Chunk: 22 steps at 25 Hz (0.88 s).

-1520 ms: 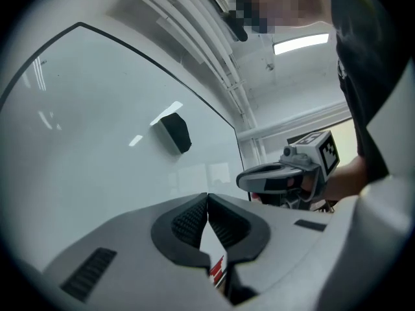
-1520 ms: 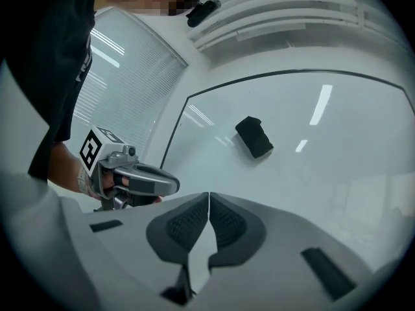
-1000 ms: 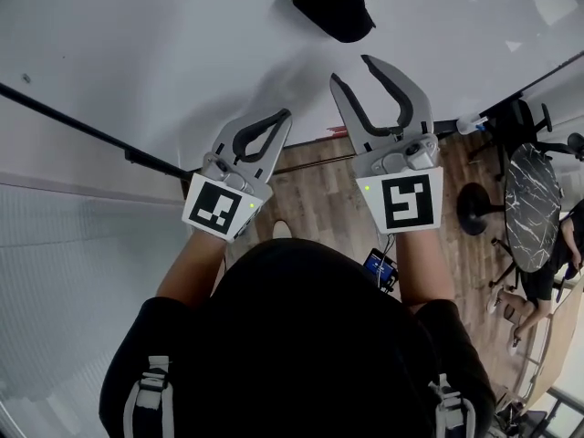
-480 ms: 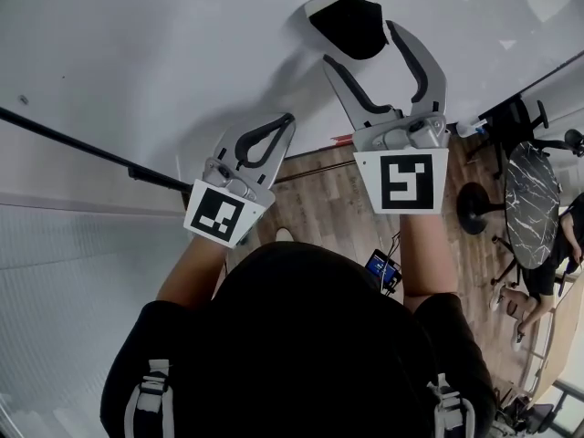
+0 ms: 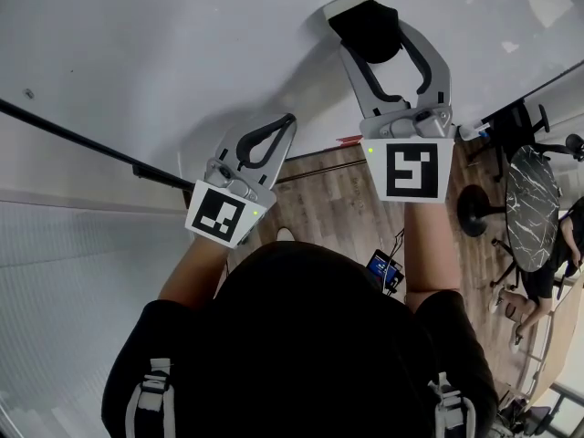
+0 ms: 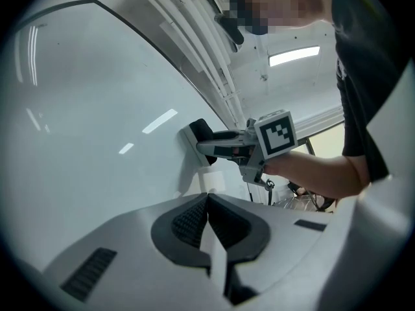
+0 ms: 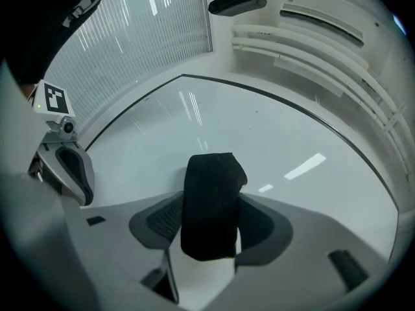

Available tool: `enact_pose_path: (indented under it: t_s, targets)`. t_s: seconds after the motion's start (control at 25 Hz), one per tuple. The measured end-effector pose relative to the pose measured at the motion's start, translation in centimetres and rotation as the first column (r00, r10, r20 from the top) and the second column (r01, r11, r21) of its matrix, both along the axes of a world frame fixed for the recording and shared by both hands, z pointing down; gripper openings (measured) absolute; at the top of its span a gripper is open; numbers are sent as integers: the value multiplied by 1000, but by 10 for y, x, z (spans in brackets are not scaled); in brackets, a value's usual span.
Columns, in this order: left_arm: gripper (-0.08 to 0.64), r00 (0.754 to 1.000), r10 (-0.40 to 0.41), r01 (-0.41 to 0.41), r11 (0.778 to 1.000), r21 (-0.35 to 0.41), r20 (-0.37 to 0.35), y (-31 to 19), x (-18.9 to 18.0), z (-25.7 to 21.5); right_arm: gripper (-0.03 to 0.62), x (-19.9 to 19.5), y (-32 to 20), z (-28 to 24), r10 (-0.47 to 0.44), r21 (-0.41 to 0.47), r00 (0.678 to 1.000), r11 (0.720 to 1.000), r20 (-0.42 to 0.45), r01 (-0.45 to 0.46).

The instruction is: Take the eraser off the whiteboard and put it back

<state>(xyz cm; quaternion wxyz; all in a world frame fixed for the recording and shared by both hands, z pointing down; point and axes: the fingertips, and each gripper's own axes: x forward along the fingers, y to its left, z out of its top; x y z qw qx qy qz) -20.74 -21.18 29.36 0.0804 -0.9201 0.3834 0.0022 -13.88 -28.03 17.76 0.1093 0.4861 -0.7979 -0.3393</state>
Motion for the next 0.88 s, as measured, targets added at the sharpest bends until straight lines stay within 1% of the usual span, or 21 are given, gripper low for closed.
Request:
enact_pose_path:
  t_s: [0.16, 0.28, 0.52, 0.88]
  targets:
    - [5, 1000, -5, 5, 1000, -4, -3, 2, -2, 1, 225, 1, -1, 0, -3, -9, 1000, 1000, -5, 3]
    - [5, 1000, -8, 8, 1000, -8, -6, 4, -2, 1, 221, 0, 1, -3, -22, -3, 1000, 1000, 9, 22]
    - [5, 1000, 2, -2, 1000, -25, -11, 6, -2, 2, 218, 0, 0, -1, -42, -28, 999, 999, 24, 43]
    - [5, 1000, 9, -9, 1000, -19, -9, 3, -4, -6, 218, 0, 3, -2, -40, -49, 999, 998, 27, 41]
